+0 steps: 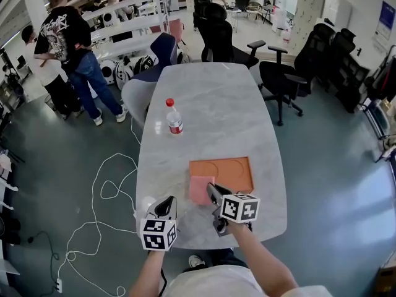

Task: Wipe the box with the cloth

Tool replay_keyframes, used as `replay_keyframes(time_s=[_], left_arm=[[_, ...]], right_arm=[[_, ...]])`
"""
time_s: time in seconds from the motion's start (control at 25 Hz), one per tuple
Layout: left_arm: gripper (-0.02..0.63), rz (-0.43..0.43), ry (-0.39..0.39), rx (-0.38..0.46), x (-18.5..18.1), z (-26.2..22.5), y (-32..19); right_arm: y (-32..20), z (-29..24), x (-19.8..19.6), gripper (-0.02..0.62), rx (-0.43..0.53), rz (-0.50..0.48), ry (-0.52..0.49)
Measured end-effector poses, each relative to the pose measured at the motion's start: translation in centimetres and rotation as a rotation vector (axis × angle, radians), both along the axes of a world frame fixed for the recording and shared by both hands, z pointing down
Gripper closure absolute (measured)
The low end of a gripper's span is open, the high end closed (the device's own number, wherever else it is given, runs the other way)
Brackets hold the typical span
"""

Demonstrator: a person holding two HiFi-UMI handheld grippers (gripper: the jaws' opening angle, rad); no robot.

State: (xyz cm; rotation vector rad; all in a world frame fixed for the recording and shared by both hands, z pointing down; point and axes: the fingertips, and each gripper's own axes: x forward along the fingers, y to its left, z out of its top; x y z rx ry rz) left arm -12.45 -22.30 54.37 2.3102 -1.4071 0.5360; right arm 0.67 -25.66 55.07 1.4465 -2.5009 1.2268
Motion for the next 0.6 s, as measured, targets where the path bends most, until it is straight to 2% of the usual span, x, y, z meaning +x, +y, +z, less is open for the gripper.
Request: replay_keyframes(time_s=[0.6], left_arm=[[0.591, 0.043, 0.009, -0.008, 3.0, 0.7, -0.4]], right_arm=[[0.5, 1.8, 4.8, 0.580, -0.015, 0.055, 0.077]])
